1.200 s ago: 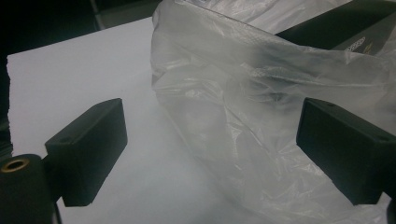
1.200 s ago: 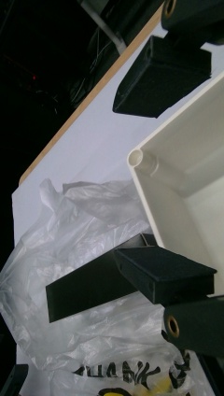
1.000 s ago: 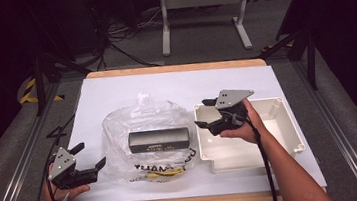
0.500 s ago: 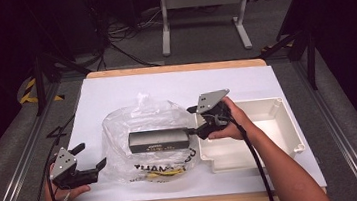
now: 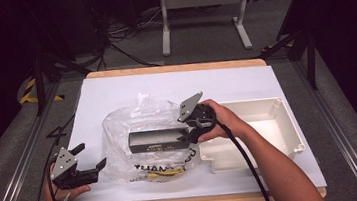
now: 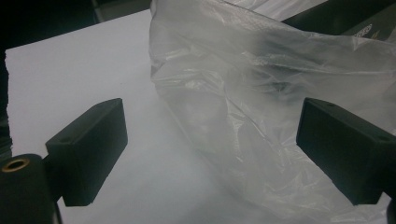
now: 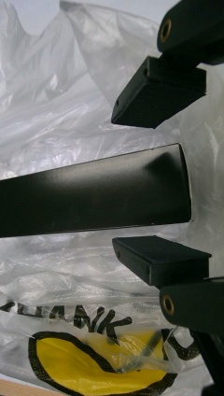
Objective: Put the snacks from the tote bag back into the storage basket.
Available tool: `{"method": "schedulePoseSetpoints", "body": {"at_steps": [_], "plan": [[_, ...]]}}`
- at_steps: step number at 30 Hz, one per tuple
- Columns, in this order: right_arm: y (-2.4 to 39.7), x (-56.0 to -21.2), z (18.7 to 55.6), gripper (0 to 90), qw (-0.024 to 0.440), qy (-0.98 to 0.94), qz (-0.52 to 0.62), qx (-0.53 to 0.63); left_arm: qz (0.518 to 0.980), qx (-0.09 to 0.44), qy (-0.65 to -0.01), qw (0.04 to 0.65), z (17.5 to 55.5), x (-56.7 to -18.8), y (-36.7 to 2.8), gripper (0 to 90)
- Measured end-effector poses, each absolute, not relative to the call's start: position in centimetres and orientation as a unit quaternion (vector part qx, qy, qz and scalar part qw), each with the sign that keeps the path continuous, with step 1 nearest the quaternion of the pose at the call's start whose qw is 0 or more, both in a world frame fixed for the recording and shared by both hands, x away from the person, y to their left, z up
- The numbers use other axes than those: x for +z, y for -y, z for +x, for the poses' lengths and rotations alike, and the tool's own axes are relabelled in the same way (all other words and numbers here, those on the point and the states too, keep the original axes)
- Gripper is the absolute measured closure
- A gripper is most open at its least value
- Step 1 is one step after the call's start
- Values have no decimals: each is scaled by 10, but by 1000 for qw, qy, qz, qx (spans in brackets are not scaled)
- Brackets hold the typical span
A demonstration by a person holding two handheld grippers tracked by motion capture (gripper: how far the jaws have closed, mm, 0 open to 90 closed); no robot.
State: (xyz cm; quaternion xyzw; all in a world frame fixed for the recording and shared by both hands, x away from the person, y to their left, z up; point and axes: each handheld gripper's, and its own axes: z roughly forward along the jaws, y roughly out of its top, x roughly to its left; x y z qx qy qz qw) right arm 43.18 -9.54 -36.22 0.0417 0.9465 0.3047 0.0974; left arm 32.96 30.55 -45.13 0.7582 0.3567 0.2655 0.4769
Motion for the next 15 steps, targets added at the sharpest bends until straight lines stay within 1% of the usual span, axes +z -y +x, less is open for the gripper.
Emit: {"method": "schedulePoseSetpoints", "body": {"at_steps": [7,15], "plan": [[85,-365,436,348,89,-957,39,272,763,269,-352,471,330,-452,-304,98],[75,-376,442,348,81,-969,44,229,765,269,-354,467,330,-452,-304,98]]}}
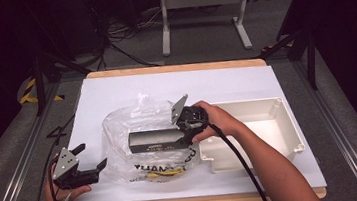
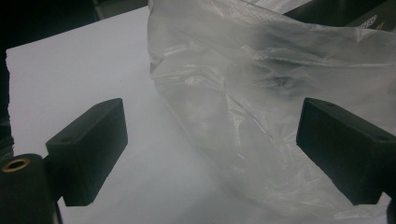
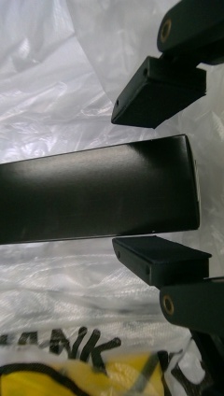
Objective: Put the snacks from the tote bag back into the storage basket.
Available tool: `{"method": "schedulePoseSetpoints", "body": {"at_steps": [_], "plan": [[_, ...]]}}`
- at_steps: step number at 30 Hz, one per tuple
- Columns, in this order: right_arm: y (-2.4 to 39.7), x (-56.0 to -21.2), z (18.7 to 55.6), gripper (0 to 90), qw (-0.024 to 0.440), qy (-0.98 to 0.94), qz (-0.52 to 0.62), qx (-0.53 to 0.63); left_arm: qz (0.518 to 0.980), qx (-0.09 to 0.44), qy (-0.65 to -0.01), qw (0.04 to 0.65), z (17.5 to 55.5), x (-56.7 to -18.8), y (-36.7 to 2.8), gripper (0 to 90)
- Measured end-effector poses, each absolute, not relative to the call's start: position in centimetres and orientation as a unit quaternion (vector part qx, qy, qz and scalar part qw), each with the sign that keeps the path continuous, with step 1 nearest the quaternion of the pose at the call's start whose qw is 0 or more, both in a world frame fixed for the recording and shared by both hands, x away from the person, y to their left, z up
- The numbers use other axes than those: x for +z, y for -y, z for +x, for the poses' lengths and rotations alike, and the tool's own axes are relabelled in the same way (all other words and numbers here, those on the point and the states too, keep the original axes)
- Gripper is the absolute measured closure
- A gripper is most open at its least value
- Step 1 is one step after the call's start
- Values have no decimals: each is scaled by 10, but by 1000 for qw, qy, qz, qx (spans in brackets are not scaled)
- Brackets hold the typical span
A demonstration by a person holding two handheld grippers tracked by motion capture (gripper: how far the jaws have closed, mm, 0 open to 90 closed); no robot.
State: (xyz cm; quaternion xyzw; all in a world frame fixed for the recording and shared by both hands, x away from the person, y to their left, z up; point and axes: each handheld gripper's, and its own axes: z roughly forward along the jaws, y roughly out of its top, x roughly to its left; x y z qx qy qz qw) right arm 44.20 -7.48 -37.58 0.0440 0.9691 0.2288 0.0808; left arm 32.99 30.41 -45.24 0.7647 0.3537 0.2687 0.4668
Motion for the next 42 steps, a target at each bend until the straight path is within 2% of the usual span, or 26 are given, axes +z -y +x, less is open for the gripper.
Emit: {"method": "schedulePoseSetpoints", "body": {"at_steps": [12,16,22,42], "plan": [[66,-383,451,318,63,-978,40,194,766,265,-356,465,331,-454,-306,99],[62,-385,449,397,55,-981,29,184,766,265,-355,465,331,-454,-306,99],[61,-384,447,424,55,-981,23,185,763,265,-357,469,330,-454,-306,99],[70,-375,439,430,70,-969,17,238,762,265,-359,469,330,-453,-306,99]]}}
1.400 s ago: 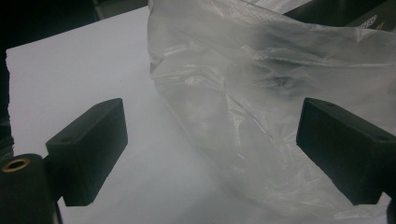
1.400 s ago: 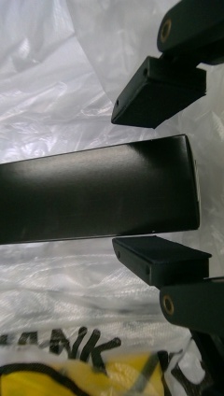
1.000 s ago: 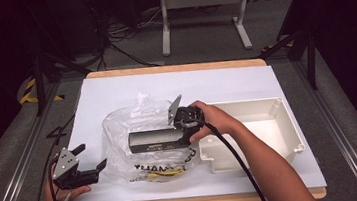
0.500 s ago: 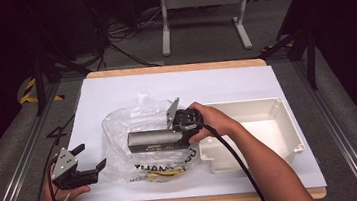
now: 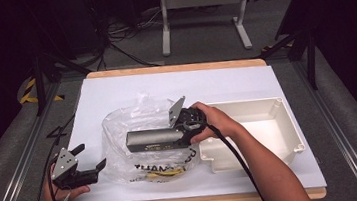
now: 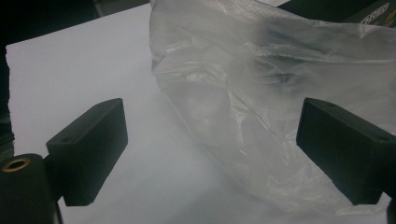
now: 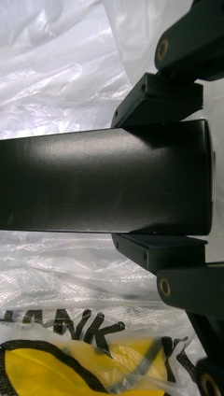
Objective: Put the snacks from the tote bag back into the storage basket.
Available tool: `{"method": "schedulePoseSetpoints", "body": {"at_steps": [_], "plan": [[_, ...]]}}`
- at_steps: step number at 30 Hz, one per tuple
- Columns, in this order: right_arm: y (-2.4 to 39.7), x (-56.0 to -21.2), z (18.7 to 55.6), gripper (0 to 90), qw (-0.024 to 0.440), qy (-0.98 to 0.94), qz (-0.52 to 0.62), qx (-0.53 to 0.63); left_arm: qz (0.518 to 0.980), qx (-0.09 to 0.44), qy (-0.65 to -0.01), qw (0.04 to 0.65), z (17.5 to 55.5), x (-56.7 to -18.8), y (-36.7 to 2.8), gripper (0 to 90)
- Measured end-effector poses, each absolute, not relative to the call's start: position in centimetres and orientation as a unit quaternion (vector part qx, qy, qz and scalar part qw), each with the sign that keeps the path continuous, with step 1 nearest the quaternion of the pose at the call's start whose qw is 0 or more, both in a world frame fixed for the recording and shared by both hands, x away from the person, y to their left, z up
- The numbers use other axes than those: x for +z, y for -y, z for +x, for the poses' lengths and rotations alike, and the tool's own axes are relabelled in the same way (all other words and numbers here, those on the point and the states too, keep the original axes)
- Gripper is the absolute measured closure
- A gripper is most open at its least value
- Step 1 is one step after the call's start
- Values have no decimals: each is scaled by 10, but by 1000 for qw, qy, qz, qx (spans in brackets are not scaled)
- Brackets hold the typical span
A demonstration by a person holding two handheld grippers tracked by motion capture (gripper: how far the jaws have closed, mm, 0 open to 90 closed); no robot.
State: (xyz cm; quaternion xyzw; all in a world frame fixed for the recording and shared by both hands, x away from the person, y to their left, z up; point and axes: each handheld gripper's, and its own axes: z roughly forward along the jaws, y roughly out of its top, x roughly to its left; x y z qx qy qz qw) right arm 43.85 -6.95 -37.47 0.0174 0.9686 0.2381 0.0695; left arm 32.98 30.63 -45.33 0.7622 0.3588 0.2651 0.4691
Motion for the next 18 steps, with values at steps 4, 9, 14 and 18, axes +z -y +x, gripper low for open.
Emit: {"method": "schedulePoseSetpoints", "body": {"at_steps": [4,9,14,18], "plan": [[72,-370,438,430,72,-967,20,245,762,266,-360,468,330,-453,-307,98],[75,-363,436,430,81,-963,19,256,762,265,-360,469,330,-453,-307,98],[78,-351,433,430,88,-959,12,270,761,264,-360,470,330,-453,-306,98],[81,-343,432,430,95,-956,11,277,762,264,-360,469,330,-453,-307,97]]}}
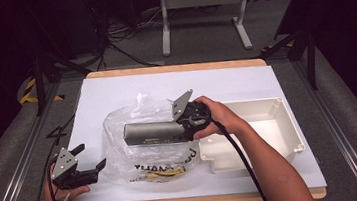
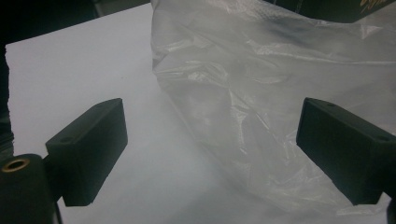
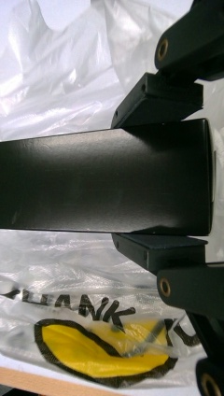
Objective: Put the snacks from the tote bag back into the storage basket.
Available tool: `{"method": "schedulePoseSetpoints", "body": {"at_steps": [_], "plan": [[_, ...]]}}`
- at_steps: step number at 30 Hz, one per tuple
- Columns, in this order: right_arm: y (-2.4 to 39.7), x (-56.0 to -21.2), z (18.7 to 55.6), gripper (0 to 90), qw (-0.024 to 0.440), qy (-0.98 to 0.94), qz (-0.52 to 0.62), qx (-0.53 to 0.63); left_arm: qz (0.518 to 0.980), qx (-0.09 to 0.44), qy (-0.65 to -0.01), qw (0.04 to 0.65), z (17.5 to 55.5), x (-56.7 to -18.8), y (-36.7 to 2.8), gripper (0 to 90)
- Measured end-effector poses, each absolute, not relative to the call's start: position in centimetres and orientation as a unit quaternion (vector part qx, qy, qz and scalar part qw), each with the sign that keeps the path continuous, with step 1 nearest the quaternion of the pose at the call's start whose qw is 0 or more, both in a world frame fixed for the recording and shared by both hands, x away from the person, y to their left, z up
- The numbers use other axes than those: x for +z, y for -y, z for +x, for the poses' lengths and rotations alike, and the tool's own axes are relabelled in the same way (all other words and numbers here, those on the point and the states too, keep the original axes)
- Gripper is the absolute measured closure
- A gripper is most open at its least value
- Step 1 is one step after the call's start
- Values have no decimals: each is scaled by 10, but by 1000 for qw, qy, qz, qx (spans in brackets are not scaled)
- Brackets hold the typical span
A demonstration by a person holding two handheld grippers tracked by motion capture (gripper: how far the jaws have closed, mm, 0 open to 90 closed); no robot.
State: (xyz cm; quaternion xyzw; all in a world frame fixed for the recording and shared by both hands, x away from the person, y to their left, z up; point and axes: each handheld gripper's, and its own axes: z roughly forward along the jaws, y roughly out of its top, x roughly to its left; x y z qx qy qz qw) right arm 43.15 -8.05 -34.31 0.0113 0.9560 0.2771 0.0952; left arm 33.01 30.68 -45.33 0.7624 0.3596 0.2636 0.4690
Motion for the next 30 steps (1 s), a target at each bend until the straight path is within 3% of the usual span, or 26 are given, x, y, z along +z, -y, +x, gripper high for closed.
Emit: {"method": "schedulePoseSetpoints", "body": {"at_steps": [30], "plan": [[119,-306,417,430,114,-950,6,292,761,264,-361,470,330,-453,-307,96]]}}
